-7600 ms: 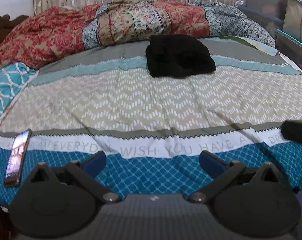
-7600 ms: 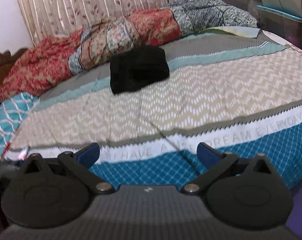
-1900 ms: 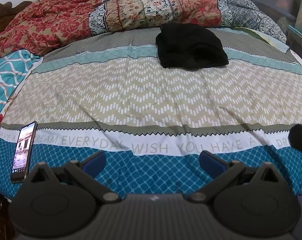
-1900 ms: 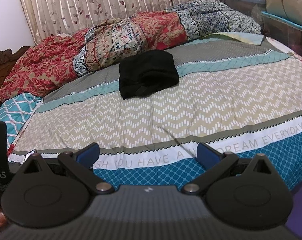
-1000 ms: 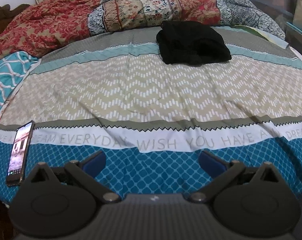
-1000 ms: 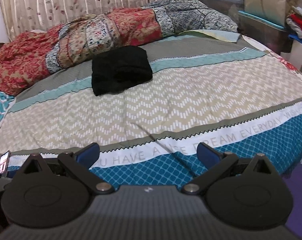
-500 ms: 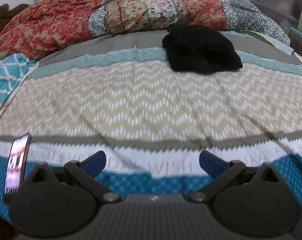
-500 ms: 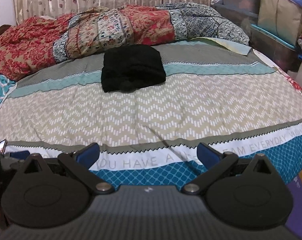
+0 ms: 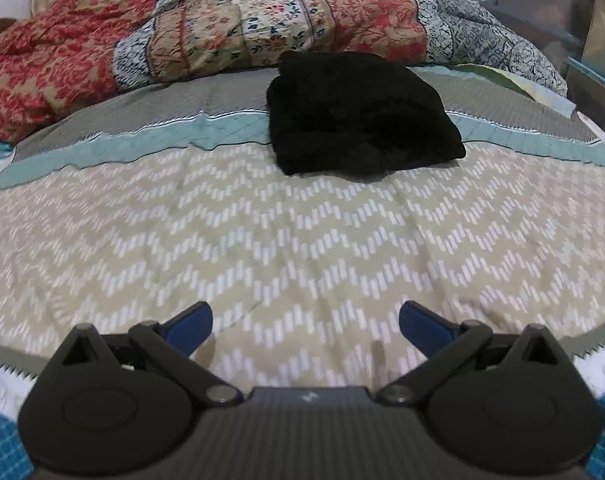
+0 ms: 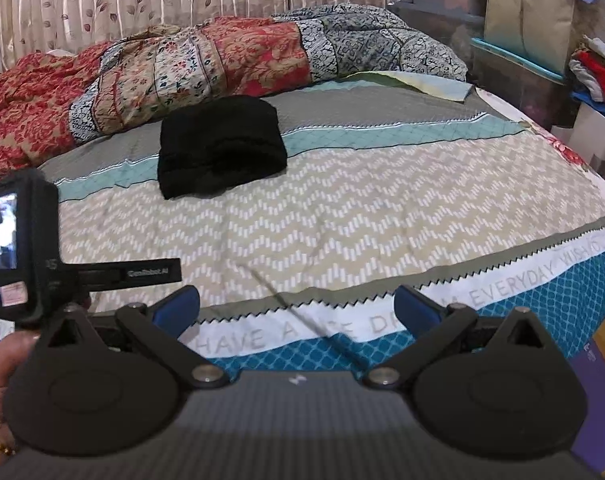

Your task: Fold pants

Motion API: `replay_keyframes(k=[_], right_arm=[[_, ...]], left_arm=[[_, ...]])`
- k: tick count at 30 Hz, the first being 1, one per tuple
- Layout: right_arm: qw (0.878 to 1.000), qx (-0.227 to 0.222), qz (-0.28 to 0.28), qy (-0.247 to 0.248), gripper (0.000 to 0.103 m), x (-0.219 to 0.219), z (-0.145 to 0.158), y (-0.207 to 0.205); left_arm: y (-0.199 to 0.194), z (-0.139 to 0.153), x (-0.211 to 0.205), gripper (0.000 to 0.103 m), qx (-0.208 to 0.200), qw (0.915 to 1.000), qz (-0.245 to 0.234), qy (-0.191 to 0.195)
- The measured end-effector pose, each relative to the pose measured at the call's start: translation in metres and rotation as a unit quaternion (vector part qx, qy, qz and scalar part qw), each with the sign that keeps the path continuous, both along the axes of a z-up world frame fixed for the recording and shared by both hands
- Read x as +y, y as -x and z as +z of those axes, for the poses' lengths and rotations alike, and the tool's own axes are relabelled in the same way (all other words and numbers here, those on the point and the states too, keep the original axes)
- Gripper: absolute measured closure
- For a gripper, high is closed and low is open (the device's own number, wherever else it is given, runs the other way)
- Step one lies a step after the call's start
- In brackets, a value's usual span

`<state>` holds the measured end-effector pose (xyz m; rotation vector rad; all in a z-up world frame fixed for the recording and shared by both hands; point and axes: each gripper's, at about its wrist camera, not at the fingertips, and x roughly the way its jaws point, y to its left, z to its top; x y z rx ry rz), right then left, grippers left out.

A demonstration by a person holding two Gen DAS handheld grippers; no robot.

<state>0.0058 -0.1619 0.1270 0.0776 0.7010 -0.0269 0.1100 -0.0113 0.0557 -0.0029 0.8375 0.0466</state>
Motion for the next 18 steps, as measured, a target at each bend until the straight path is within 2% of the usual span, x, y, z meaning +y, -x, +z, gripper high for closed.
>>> replay_keyframes(k=[3, 8, 13, 18], right_arm=[[1.000, 0.000, 0.002, 0.001, 0.000, -0.006, -0.005, -0.005], [1.000, 0.001, -0.004, -0.012, 0.000, -0.018, -0.010, -0.013], [1.000, -0.014, -0.011, -0.022, 0.000, -0.025, -0.009, -0.018], [0.998, -0.052, -0.006, -0.027, 0.000, -0.028, 0.006, -0.017]], left_arm=[[-0.013, -0.012, -0.006, 0.000, 0.007, 0.9999, 0.002, -0.011], [-0.019, -0.016, -0.009, 0.000, 0.024, 0.9997, 0.009, -0.006], [-0.013, -0.007, -0.016, 0.000, 0.033, 0.9992, 0.008, -0.022], [0.005, 0.018, -0.021, 0.000, 0.024, 0.9991, 0.008, -0.033]])
